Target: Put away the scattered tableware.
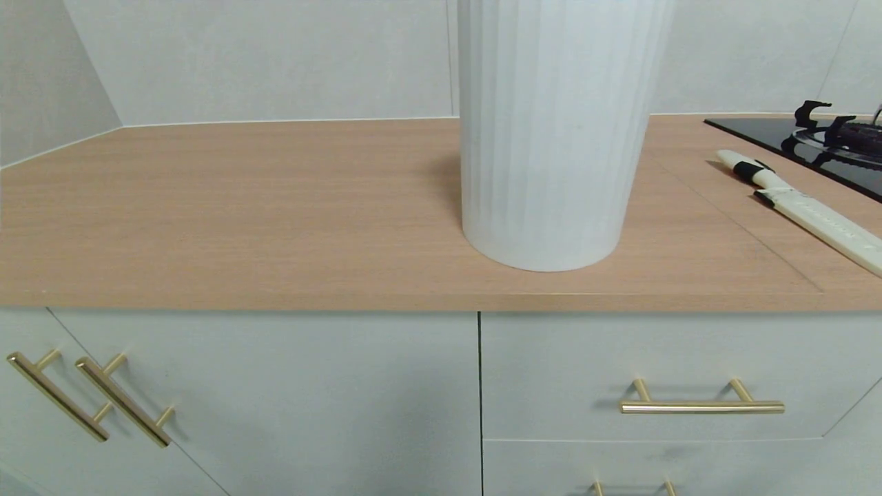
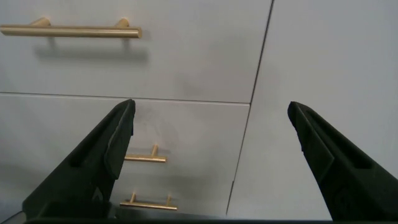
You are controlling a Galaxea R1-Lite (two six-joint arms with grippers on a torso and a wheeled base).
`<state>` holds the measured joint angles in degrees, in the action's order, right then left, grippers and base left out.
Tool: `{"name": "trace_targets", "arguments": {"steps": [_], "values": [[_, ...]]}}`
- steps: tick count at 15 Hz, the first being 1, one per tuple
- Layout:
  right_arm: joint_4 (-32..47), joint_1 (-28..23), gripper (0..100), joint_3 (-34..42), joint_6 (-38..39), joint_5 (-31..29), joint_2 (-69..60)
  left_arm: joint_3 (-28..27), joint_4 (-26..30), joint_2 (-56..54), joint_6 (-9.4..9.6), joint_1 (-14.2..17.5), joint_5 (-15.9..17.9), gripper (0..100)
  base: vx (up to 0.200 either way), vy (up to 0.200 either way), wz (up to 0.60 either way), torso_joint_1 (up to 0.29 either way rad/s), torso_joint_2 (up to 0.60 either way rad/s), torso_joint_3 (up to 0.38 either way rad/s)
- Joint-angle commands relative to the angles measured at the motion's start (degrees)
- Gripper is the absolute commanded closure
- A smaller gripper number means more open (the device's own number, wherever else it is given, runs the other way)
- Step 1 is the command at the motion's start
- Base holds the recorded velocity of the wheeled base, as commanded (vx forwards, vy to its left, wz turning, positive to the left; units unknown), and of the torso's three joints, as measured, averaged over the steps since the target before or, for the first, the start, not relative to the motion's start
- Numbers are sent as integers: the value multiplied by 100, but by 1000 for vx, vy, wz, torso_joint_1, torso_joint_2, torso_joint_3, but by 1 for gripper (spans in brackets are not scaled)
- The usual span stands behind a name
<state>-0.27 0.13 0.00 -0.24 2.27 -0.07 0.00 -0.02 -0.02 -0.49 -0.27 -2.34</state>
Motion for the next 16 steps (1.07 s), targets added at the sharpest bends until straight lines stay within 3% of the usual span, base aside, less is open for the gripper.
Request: {"name": "trace_targets", "arguments": {"steps": [1,16], "values": [[-8,-5,0,0,-2,2,7,0,2,2,-4,0,-3,0,0,0,0,0,0,0],[0,-5,0,0,-2,2,7,0,2,2,-4,0,-3,0,0,0,0,2,-12,-10]]}}
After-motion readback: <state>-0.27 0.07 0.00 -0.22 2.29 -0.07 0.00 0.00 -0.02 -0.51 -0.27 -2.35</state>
